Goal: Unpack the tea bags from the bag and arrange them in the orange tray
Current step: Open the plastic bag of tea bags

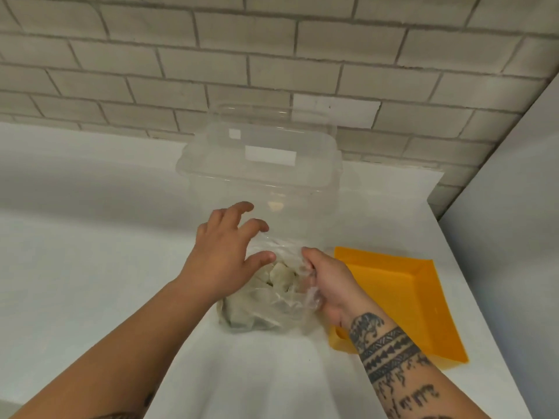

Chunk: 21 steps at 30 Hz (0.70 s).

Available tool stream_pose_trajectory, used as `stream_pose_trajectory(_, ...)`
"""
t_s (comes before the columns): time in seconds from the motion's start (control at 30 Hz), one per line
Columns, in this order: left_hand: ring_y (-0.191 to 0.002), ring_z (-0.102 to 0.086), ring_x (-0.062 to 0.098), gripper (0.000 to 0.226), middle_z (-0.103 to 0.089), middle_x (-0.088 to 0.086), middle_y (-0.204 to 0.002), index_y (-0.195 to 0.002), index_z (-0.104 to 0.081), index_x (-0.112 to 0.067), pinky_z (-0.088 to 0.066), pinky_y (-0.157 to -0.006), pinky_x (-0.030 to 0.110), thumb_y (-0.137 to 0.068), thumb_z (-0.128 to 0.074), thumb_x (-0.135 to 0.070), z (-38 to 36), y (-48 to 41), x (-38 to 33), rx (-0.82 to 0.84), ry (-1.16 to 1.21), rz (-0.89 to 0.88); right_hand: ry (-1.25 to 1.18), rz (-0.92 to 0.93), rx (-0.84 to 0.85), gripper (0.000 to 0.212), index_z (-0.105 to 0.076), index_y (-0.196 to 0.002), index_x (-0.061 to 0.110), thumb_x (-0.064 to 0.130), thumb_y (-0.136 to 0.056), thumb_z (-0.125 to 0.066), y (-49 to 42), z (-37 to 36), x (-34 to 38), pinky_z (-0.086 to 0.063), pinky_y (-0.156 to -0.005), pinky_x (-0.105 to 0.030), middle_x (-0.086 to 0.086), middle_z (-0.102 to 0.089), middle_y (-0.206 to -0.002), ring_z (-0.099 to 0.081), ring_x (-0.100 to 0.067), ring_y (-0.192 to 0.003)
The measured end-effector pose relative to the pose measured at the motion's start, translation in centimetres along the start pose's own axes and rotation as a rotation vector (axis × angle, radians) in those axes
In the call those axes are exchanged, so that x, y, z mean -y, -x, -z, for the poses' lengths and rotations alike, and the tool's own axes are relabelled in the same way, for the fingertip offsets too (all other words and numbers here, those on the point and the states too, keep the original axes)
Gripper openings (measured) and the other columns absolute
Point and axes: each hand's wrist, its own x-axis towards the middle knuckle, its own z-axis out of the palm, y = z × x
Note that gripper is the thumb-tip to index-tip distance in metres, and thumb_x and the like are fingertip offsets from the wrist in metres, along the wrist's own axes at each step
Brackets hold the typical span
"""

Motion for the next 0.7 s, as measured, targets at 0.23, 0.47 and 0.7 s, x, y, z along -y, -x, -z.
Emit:
stream_pose_trajectory(0.23,-0.080,-0.065,0.012,0.026,-0.072,-0.008,-0.081,-0.087,-0.065,-0.031,-0.045,-0.066,0.027,-0.105,-0.047,-0.033,-0.3,-2.0,-1.0,0.184,0.422,0.305,0.327,0.229,-0.089,0.056,-0.064,-0.101,0.010,0.064,-0.091,-0.056,0.2,-0.7,2.2,-0.043,-0.063,-0.029,-0.002,-0.063,-0.082,-0.059,-0.017,-0.071)
stream_pose_trajectory(0.47,-0.053,-0.041,0.021,0.043,-0.049,0.003,-0.060,-0.062,-0.054,-0.013,-0.032,-0.050,0.031,-0.104,-0.043,-0.016,-0.1,-3.6,-1.0,0.082,1.245,0.905,0.740,0.343,-0.216,0.066,-0.043,-0.125,0.017,0.069,-0.086,-0.059,1.1,-0.7,-0.4,-0.047,-0.083,-0.030,0.002,-0.053,-0.120,-0.056,-0.019,-0.110)
stream_pose_trajectory(0.7,-0.051,-0.047,0.026,0.016,-0.049,0.002,-0.067,-0.061,-0.053,-0.017,-0.041,-0.054,0.028,-0.072,-0.061,-0.026,0.0,-2.6,-1.5,0.134,1.500,1.065,-0.288,-0.014,-0.010,0.022,-0.065,-0.097,0.012,0.029,-0.104,-0.053,-1.1,-1.1,-0.9,-0.061,-0.069,-0.043,-0.008,-0.072,-0.081,-0.070,-0.027,-0.076)
